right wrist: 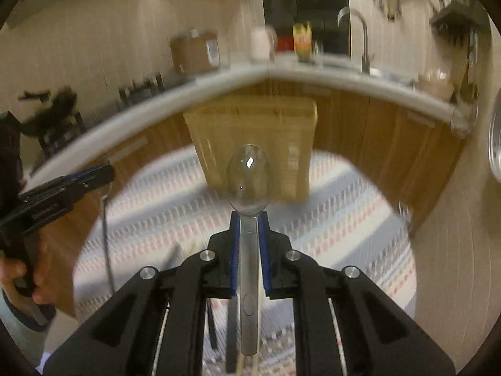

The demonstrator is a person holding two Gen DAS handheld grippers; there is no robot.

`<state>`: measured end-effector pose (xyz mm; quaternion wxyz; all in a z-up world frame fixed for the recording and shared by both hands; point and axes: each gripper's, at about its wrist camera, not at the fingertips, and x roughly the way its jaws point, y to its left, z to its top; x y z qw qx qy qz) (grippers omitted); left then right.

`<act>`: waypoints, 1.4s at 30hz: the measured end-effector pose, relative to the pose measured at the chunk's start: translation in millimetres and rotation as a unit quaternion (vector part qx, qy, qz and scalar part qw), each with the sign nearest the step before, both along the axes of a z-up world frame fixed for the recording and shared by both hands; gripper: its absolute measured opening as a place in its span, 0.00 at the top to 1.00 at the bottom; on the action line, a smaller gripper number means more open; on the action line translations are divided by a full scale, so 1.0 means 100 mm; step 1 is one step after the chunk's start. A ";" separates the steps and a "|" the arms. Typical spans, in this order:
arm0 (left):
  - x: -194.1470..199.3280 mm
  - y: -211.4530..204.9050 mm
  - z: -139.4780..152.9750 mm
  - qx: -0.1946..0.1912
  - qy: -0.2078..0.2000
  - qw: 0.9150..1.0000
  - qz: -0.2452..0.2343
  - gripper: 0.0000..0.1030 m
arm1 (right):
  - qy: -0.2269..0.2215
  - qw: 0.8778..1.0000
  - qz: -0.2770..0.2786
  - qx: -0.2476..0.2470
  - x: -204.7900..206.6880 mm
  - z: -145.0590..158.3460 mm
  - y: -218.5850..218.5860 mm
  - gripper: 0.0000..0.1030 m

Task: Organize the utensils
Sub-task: 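Lift the clear spoon in the left tool over the caddy while the right tool carries its clear spoon there, then open the left tool to drop its spoon into the caddy while the right tool releases its spoon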

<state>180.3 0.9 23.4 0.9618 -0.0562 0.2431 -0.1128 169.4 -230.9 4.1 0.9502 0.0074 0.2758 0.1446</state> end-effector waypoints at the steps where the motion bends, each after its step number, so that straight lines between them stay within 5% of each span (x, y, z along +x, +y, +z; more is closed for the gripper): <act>1: 0.01 -0.01 0.11 -0.003 -0.019 1.000 0.000 0.71 | -0.019 1.000 -0.005 0.004 0.02 0.13 0.00 0.90; 8: 0.46 -0.19 0.75 -0.018 -0.116 0.993 0.007 0.71 | -0.124 0.991 -0.043 0.020 0.48 0.77 0.00 0.90; 12: 0.77 -0.30 0.89 -0.009 -0.144 0.989 0.006 0.71 | -0.148 0.987 -0.055 0.037 0.95 0.85 -0.04 0.90; 23: 1.44 -0.43 0.64 0.015 -0.209 0.977 0.045 0.71 | -0.143 0.983 -0.105 0.043 2.01 0.34 -0.12 0.90; 31: 1.56 -0.49 0.44 0.028 -0.213 0.974 0.064 0.71 | -0.137 0.983 -0.116 0.028 2.04 0.02 -0.12 0.90; 36: 1.60 -0.34 0.60 -0.010 -0.213 0.975 0.057 0.71 | -0.146 0.982 -0.118 0.023 1.95 0.05 -0.10 0.90; 42: 1.76 -0.44 0.57 0.003 -0.225 0.973 0.057 0.71 | -0.158 0.980 -0.121 0.002 1.96 0.04 -0.04 0.90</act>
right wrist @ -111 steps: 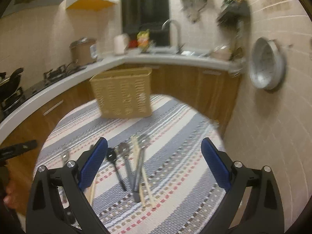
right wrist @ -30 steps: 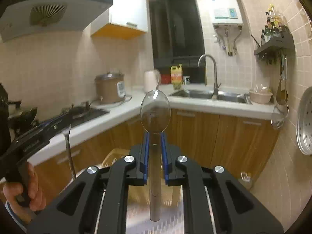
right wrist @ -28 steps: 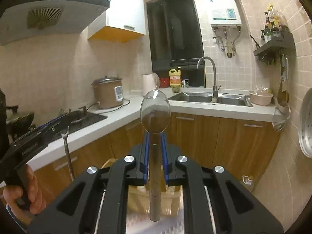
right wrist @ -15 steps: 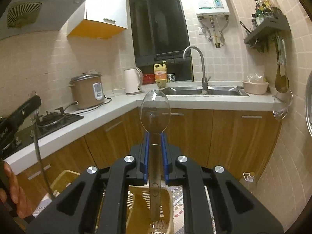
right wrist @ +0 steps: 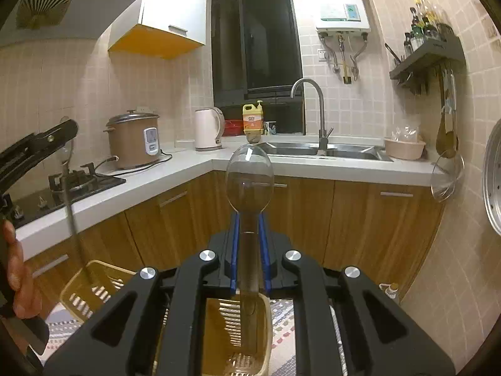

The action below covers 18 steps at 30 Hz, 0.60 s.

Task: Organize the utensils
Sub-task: 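Open the left tool to drop its spoon into the caddy while the right tool releases its spoon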

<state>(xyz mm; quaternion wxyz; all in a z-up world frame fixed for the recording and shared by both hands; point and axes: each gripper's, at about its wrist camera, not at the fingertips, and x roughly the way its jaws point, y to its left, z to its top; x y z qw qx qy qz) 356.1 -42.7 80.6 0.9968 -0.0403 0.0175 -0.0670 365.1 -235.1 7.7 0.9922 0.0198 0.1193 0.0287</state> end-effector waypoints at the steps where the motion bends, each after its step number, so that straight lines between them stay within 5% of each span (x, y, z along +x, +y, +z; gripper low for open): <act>1: 0.02 -0.02 -0.04 0.004 0.000 1.000 0.001 0.71 | 0.000 1.000 0.000 -0.001 0.01 -0.01 0.00 0.90; 11: -0.03 0.07 -0.38 -0.005 0.049 0.999 -0.021 0.71 | 0.015 1.000 0.023 0.004 -0.12 -0.10 -0.01 0.90; 12: -0.05 0.11 -0.39 -0.008 0.058 0.998 -0.023 0.69 | 0.020 0.999 0.029 0.011 -0.16 -0.10 -0.03 0.90; 14: -0.12 0.20 -0.39 -0.022 0.074 0.996 -0.032 0.49 | 0.032 0.998 0.042 0.026 -0.24 -0.08 -0.09 0.89; 18: -0.35 0.40 -0.35 -0.052 0.100 0.992 -0.055 0.49 | 0.050 0.996 0.055 0.051 -0.45 -0.01 -0.24 0.86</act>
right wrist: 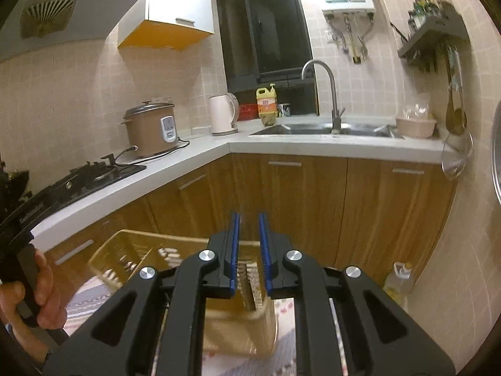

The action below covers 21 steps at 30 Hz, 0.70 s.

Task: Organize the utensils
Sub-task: 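Open the left tool to drop its spoon into the caddy while the right tool releases its spoon, then grasp the dark fork with the rolled left tool while the right tool grasps the black plastic spoon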

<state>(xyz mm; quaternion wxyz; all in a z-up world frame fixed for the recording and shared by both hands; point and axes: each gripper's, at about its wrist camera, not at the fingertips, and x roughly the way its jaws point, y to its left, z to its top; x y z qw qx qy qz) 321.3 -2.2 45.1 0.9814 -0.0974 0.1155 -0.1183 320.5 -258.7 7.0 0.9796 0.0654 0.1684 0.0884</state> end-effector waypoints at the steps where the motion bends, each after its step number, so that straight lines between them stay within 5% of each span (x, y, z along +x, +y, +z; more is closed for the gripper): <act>1: -0.07 0.06 0.00 -0.009 0.009 1.000 -0.007 0.48 | 0.006 1.000 -0.001 0.002 -0.07 0.02 -0.03 0.80; 5: -0.30 0.17 -0.04 -0.001 0.070 0.997 -0.024 0.48 | 0.036 0.999 0.008 0.004 -0.31 0.05 -0.08 0.78; 8: -0.48 0.26 -0.19 0.015 0.154 0.987 -0.048 0.48 | 0.079 0.996 0.027 -0.009 -0.52 0.05 -0.04 0.70; 11: -0.64 0.32 -0.45 0.034 0.248 0.966 -0.072 0.48 | 0.131 0.990 0.047 -0.028 -0.73 -0.02 0.03 0.47; 16: -0.86 0.36 -1.05 0.033 0.373 0.918 -0.128 0.48 | 0.256 0.961 0.078 -0.066 -0.89 -0.33 0.25 0.47; 21: -1.20 0.29 -1.42 0.083 0.425 0.888 -0.155 0.48 | 0.352 0.925 0.122 -0.079 -1.01 -0.72 0.45 0.47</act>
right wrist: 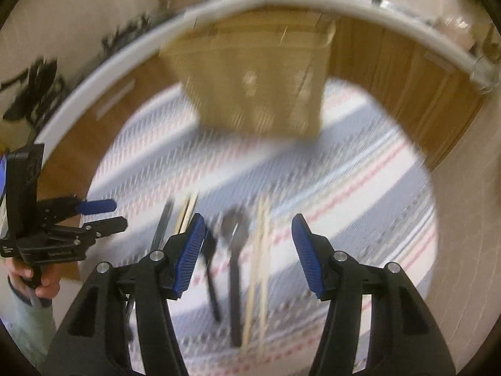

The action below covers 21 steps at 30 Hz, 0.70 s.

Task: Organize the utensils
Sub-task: 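Grasp the dark fork with the rolled left tool while the right tool grasps the black plastic spoon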

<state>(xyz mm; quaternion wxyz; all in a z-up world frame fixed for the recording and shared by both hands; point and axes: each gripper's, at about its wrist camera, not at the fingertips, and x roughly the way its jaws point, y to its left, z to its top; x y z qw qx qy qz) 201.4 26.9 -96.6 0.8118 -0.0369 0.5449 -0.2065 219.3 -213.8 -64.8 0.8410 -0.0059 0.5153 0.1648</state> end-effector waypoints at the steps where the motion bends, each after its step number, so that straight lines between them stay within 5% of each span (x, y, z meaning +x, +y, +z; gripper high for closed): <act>1: -0.07 0.00 -0.04 0.002 0.011 1.000 -0.008 0.48 | 0.010 1.000 0.007 -0.006 -0.03 -0.06 0.04 0.47; 6: -0.39 -0.09 -0.21 0.018 0.048 0.998 -0.042 0.48 | 0.039 0.999 0.035 -0.009 -0.17 -0.28 0.19 0.51; 15: -0.70 -0.31 -0.26 0.131 -0.006 0.989 -0.063 0.58 | 0.059 0.997 0.047 -0.010 -0.24 -0.47 0.40 0.51; 21: -0.83 -0.42 -0.26 0.128 0.000 0.989 -0.068 0.58 | 0.056 0.997 0.055 -0.013 -0.29 -0.47 0.46 0.51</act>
